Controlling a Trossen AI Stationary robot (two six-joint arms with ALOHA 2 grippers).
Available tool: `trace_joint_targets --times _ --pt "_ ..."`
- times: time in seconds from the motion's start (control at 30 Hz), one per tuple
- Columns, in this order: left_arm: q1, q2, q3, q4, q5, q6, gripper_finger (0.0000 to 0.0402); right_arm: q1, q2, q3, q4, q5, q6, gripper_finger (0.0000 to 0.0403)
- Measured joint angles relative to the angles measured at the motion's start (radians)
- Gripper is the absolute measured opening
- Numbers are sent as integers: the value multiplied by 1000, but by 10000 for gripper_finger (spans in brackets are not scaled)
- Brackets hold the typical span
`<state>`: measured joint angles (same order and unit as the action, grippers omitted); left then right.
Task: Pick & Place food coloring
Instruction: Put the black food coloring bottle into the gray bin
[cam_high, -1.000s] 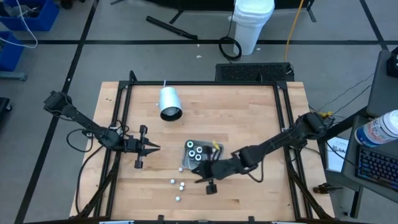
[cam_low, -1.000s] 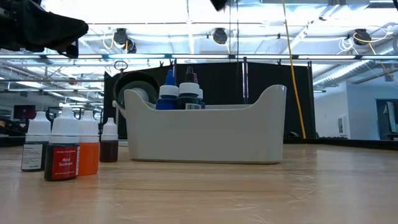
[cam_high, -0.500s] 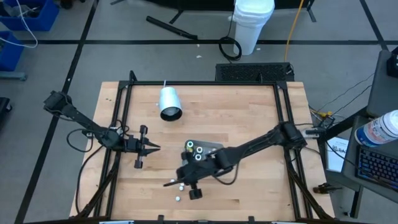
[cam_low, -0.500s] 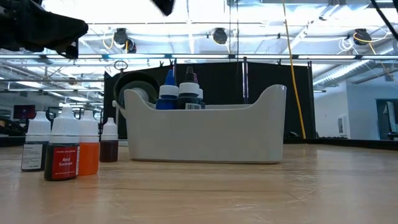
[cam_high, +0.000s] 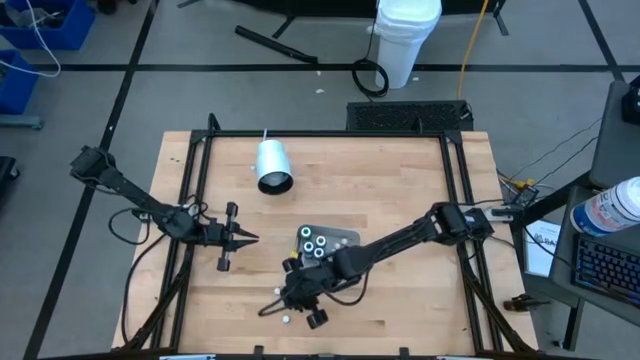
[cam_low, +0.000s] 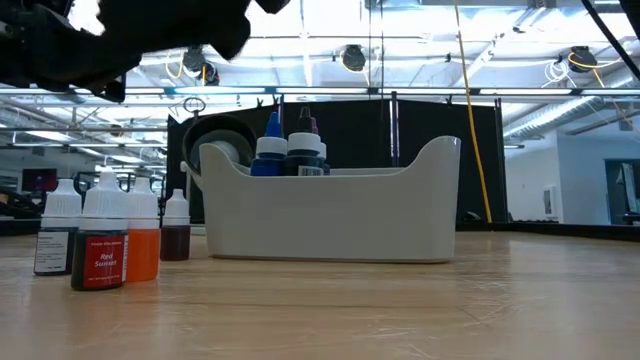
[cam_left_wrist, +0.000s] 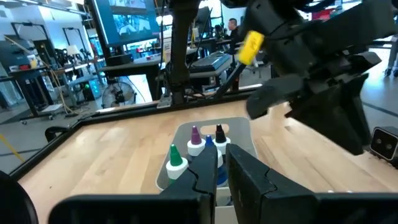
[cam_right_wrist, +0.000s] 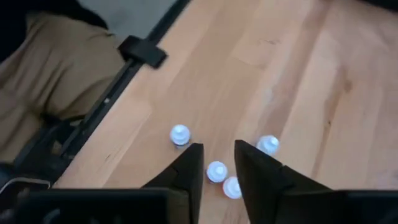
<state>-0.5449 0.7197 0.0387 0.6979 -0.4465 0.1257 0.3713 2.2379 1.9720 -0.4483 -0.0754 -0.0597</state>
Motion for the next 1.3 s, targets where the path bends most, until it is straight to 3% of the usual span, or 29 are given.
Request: trace_joint_targets --times 0.23,0.43,1.3 --pt "0 0 0 0 0 0 42 17 -1 -16 39 -7 -164 121" --pt "0 0 0 0 0 0 42 10 -1 -58 84 -34 -198 138" --pt "0 0 0 -54 0 0 42 -53 -1 -244 349 -109 -155 140"
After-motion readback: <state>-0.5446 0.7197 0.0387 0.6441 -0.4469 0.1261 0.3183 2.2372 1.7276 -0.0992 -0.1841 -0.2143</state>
